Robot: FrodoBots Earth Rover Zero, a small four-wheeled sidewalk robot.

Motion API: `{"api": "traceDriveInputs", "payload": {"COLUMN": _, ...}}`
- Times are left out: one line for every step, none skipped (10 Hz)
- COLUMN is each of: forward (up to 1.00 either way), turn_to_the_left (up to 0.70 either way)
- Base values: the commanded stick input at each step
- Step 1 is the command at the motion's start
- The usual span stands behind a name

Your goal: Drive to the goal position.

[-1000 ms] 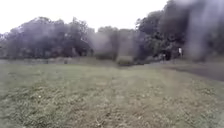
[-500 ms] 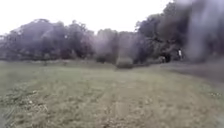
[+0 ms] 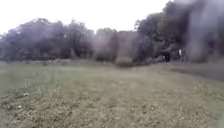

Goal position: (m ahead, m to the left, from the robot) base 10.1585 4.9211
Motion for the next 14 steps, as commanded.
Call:
{"api": "traceDriveInputs", "payload": {"forward": 0.45, "turn_to_the_left": 0.0}}
{"api": "traceDriveInputs", "payload": {"forward": 0.45, "turn_to_the_left": 0.0}}
{"api": "traceDriveInputs", "payload": {"forward": 0.45, "turn_to_the_left": 0.0}}
{"api": "traceDriveInputs", "payload": {"forward": 0.45, "turn_to_the_left": 0.0}}
{"api": "traceDriveInputs", "payload": {"forward": 0.45, "turn_to_the_left": 0.0}}
{"api": "traceDriveInputs", "payload": {"forward": 0.45, "turn_to_the_left": 0.0}}
{"api": "traceDriveInputs", "payload": {"forward": 0.45, "turn_to_the_left": 0.0}}
{"api": "traceDriveInputs", "payload": {"forward": 0.45, "turn_to_the_left": 0.0}}
{"api": "traceDriveInputs", "payload": {"forward": 0.45, "turn_to_the_left": 0.0}}
{"api": "traceDriveInputs", "payload": {"forward": 0.45, "turn_to_the_left": 0.0}}
{"api": "traceDriveInputs", "payload": {"forward": 0.45, "turn_to_the_left": 0.0}}
{"api": "traceDriveInputs", "payload": {"forward": 0.45, "turn_to_the_left": 0.0}}
{"api": "traceDriveInputs", "payload": {"forward": 0.45, "turn_to_the_left": 0.0}}
{"api": "traceDriveInputs", "payload": {"forward": 0.45, "turn_to_the_left": 0.0}}
